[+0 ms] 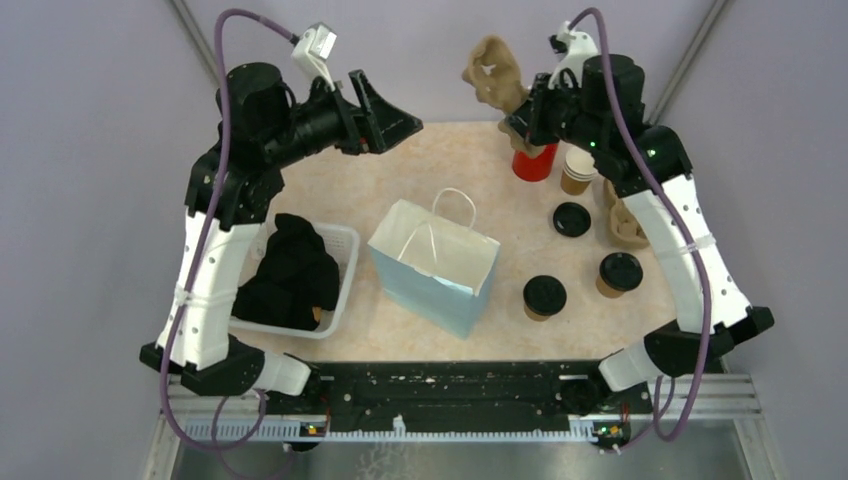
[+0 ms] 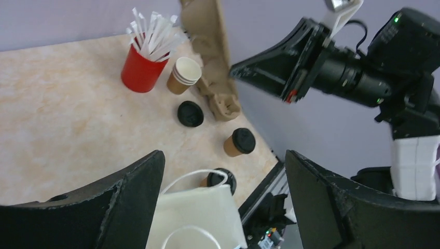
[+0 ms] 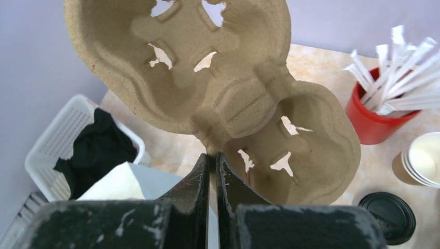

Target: Pack the takeout coffee

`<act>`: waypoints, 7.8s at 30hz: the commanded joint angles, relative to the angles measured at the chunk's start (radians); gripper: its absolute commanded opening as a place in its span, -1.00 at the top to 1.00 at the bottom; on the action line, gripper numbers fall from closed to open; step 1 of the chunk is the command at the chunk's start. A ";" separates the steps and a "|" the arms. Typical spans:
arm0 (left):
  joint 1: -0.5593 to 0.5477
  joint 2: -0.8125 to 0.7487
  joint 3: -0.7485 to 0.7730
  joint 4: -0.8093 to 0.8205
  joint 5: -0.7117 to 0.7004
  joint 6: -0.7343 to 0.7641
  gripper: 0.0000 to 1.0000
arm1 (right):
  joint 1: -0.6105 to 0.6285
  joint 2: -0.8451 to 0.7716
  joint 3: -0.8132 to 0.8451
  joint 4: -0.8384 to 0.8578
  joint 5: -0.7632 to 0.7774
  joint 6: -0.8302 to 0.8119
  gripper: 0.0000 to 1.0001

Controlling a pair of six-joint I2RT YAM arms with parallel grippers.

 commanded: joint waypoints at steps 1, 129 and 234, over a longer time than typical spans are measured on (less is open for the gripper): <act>-0.001 0.077 0.030 0.156 0.075 -0.112 -0.80 | 0.130 0.059 0.088 -0.100 0.127 -0.107 1.00; 0.139 -0.032 -0.496 -0.146 0.013 0.073 -0.30 | -0.220 -0.392 -0.188 -0.436 -0.504 0.837 1.00; -0.025 -0.396 -1.006 0.425 0.305 -0.501 0.96 | 0.081 -0.503 -0.366 -0.423 -0.121 0.959 1.00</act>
